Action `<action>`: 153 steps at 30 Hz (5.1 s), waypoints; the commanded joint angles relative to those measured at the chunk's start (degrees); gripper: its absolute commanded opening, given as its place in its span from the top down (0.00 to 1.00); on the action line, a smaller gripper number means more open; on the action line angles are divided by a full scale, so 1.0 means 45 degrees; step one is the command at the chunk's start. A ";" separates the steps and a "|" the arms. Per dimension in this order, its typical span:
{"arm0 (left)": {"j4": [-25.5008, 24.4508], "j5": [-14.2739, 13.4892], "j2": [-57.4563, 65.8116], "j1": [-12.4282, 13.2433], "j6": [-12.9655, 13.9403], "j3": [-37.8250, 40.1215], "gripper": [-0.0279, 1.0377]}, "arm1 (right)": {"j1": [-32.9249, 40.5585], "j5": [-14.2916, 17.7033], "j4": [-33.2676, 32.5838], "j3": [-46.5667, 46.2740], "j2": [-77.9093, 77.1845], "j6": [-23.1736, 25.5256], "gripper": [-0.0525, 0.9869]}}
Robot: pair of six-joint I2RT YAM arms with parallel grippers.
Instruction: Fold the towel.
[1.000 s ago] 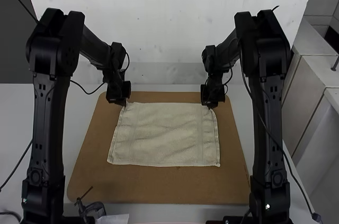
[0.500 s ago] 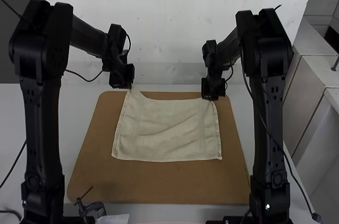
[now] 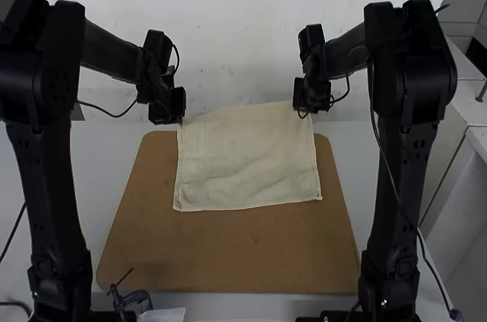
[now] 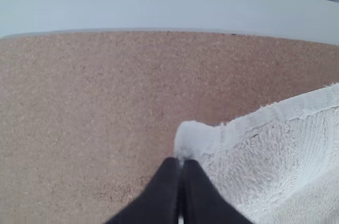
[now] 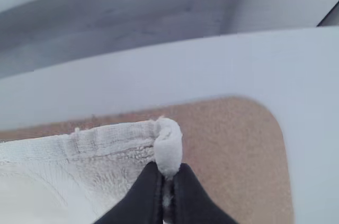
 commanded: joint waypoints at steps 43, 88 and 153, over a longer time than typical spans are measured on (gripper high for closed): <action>0.0567 0.0773 -0.7699 -0.1937 -0.0411 -0.7840 0.96 | 0.0975 0.0506 -0.0797 -0.6729 -0.5850 -0.0448 0.93; 0.2559 0.1808 -0.5042 0.0681 -0.0313 -0.6571 0.06 | -0.0372 -0.1798 -0.0230 -0.5596 -0.3370 0.1310 0.30; 0.2462 0.1788 -0.7894 0.1696 0.0214 -0.7586 0.06 | 0.5018 -0.0724 -0.6343 0.1435 0.0947 0.4396 0.93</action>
